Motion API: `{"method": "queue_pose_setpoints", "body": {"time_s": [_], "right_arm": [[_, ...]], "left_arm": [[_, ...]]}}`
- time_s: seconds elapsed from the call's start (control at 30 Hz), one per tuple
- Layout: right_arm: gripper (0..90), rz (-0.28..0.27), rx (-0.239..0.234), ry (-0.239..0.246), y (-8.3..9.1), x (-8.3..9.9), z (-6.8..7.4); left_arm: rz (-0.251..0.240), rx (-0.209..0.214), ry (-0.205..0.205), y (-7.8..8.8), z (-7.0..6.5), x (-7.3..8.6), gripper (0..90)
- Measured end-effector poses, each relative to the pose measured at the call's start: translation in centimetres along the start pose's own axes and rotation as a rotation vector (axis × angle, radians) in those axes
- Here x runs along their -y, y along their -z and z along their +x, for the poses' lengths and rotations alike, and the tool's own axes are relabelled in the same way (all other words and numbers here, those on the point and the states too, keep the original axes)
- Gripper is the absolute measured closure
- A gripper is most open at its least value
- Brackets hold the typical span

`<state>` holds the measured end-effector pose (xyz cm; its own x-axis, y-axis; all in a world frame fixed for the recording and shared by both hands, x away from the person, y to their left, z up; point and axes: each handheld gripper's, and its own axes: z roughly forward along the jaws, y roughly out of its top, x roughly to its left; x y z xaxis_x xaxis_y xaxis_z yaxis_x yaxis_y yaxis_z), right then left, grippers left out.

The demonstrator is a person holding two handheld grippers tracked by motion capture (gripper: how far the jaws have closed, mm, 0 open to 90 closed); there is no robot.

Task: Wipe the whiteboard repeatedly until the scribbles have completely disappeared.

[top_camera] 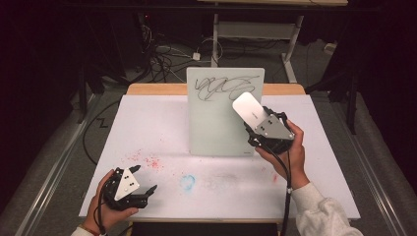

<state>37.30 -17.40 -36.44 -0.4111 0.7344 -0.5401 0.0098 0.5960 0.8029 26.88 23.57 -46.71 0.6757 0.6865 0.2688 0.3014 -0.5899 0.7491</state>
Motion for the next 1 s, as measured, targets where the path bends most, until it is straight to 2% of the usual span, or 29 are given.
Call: {"method": "queue_pose_setpoints", "body": {"time_s": [0.1, 0.17, 0.2, 0.27, 0.33, 0.43, 0.6, 0.7, 0.77, 0.87, 1.0], "right_arm": [[30.9, -0.003, 0.06, -0.015, -0.6, -0.4, -0.7], [30.9, -0.001, 0.118, -0.016, -1.3, -0.6, -1.4], [30.9, -0.001, 0.118, -0.016, -1.3, -0.6, -1.4], [30.9, -0.004, 0.156, -0.028, -1.7, -0.7, -1.9], [30.9, -0.012, 0.168, -0.039, -2.0, -1.0, -2.0], [31.0, -0.011, 0.195, -0.024, -2.3, -1.5, -1.7], [31.0, 0.006, 0.158, -0.012, -3.1, -1.6, -0.3], [31.0, 0.026, 0.122, 0.006, -3.9, -1.1, 1.0], [31.0, 0.024, 0.132, 0.035, -4.2, -0.9, 1.7], [31.0, 0.021, 0.107, 0.03, -4.3, -1.0, 2.2], [31.0, 0.029, 0.103, 0.056, -4.4, -1.0, 2.9]], "left_arm": [[0.001, -0.004, -0.001, 0.0, 0.0, 0.0, 18.3], [0.005, -0.005, 0.0, 0.0, 0.0, 0.0, 18.3], [0.005, -0.003, 0.001, 0.0, 0.0, 0.1, 18.3], [0.005, 0.0, 0.004, -0.1, 0.1, 0.1, 18.3], [0.008, 0.002, 0.005, -0.2, 0.1, 0.1, 18.3], [0.011, 0.004, 0.001, -0.2, 0.1, 0.1, 18.3], [0.011, 0.002, 0.0, -0.1, 0.0, 0.1, 18.3], [0.013, 0.0, -0.004, -0.1, 0.0, 0.1, 18.3], [0.014, 0.001, -0.004, -0.1, 0.0, 0.1, 18.3], [0.019, 0.003, -0.005, -0.2, -0.1, 0.1, 18.3], [0.021, 0.003, -0.008, -0.1, -0.1, 0.1, 18.3]]}}
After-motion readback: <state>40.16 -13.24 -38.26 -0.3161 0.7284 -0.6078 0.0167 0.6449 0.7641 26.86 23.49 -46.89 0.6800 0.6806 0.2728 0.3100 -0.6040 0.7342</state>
